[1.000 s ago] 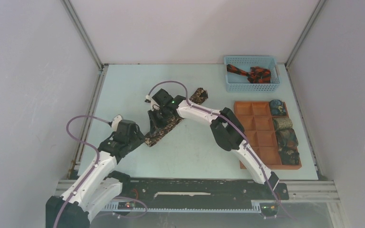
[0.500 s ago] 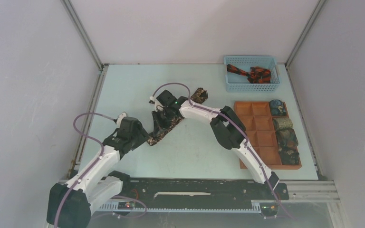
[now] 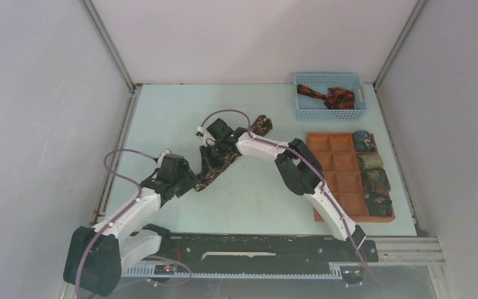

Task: Roll the ties
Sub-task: Roll the tie at the center of the board.

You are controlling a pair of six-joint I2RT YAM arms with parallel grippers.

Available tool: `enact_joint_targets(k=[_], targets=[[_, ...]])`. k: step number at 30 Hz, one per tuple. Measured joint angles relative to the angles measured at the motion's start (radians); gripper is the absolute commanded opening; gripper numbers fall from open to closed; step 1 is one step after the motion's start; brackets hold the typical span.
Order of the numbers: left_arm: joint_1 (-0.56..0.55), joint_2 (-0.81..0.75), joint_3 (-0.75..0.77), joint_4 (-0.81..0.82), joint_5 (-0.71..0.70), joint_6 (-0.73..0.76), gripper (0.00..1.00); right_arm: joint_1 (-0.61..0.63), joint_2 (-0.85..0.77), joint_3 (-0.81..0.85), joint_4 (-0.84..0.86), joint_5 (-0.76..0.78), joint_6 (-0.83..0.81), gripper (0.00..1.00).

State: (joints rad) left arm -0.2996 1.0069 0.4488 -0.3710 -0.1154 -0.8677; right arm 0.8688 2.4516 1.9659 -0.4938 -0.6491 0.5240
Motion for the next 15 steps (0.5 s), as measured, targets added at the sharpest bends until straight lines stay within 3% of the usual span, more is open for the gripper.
enact_joint_targets(k=[9, 13, 15], targets=[[0.0, 0.069, -0.016, 0.079, 0.028, -0.024, 0.49, -0.001, 0.0, -0.008, 0.013, -0.009, 0.003, 0.0], [0.0, 0.101, -0.026, 0.122, 0.05, -0.043, 0.41, -0.003, 0.0, -0.01, 0.014, -0.005, 0.003, 0.0], [0.001, 0.106, -0.026, 0.137, 0.056, -0.049, 0.32, -0.005, 0.0, -0.011, 0.016, -0.006, 0.003, 0.0]])
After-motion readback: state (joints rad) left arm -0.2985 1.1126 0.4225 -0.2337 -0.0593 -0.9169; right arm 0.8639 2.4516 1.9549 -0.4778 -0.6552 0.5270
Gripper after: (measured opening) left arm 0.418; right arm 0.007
